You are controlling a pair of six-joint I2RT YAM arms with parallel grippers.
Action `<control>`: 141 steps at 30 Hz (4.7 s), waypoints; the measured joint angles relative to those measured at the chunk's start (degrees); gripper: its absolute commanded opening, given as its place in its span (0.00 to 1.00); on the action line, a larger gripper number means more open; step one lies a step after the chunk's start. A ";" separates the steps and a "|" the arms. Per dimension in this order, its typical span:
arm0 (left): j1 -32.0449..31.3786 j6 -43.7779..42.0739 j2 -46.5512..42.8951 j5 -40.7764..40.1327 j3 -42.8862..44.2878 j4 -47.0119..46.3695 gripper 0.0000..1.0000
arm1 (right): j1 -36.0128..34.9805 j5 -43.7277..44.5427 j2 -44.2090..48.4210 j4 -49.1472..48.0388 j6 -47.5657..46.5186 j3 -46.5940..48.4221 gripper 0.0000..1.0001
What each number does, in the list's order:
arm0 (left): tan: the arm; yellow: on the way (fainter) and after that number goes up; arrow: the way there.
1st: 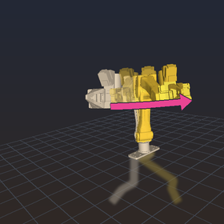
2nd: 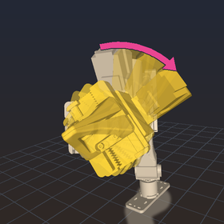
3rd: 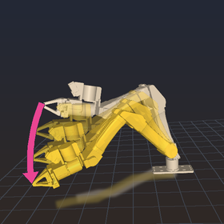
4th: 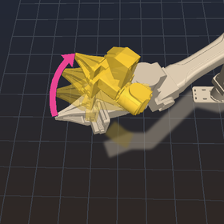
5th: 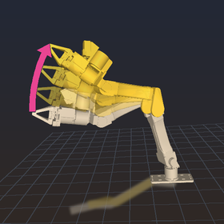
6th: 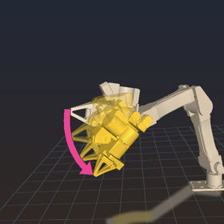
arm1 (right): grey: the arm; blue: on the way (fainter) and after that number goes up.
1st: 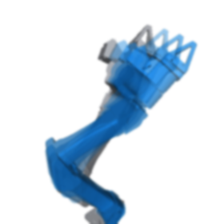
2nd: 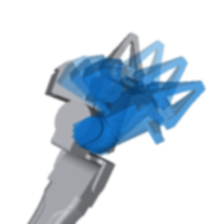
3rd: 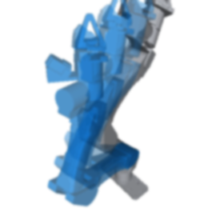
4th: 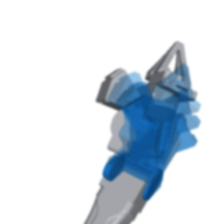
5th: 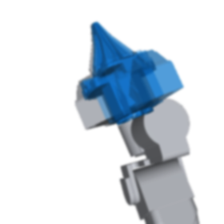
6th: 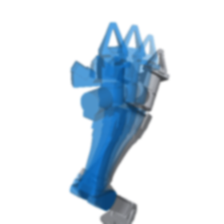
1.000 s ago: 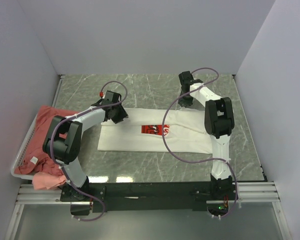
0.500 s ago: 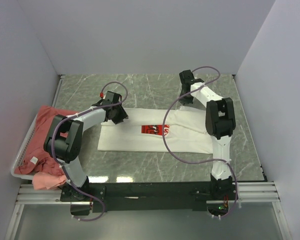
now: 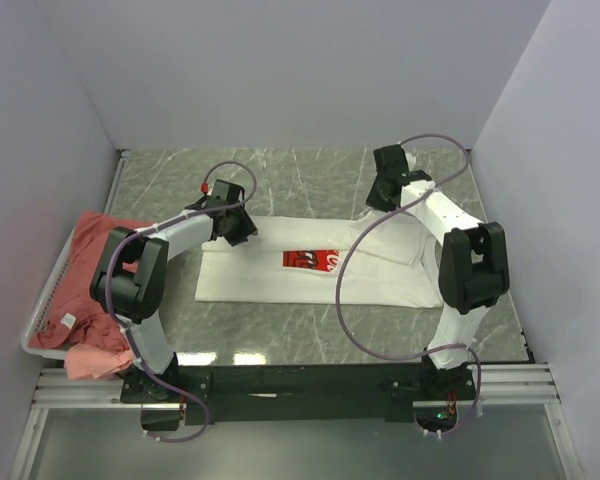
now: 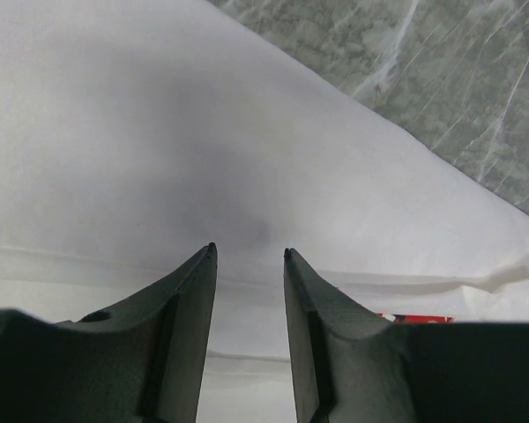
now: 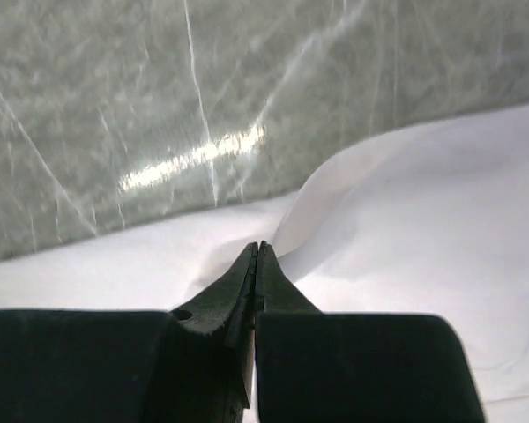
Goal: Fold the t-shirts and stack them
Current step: Fold the tshirt
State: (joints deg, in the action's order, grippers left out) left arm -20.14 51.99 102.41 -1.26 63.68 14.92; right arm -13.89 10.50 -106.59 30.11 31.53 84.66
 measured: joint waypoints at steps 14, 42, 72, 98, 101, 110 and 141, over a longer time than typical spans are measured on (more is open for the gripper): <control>0.00 -0.02 0.96 0.09 3.48 0.83 0.42 | -9.42 1.11 23.12 -8.33 7.06 -28.89 0.00; 0.00 0.04 1.70 1.42 1.97 0.26 0.40 | -16.63 7.37 43.10 -11.39 16.81 -49.40 0.00; -0.74 0.39 -0.74 3.13 -0.79 -0.81 0.33 | -16.63 12.26 51.28 -6.29 19.26 -54.66 0.00; -6.47 0.94 1.64 5.40 -3.69 -5.57 0.26 | -15.32 5.90 47.15 -10.16 16.81 -56.24 0.01; -6.47 1.29 1.55 5.75 -4.66 -6.62 0.25 | -15.32 5.49 46.99 -10.51 16.70 -56.24 0.01; -6.49 1.73 -0.39 6.16 -7.65 -8.98 0.27 | -15.32 3.04 45.35 -12.63 15.78 -56.24 0.33; -36.20 -17.94 12.26 1.09 17.53 -1.73 0.61 | 13.66 -10.14 18.80 -2.60 -0.57 -18.88 0.51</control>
State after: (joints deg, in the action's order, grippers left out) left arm -56.34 34.04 114.67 -0.16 81.21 13.19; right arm -0.23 0.36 -87.79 27.51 30.96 65.78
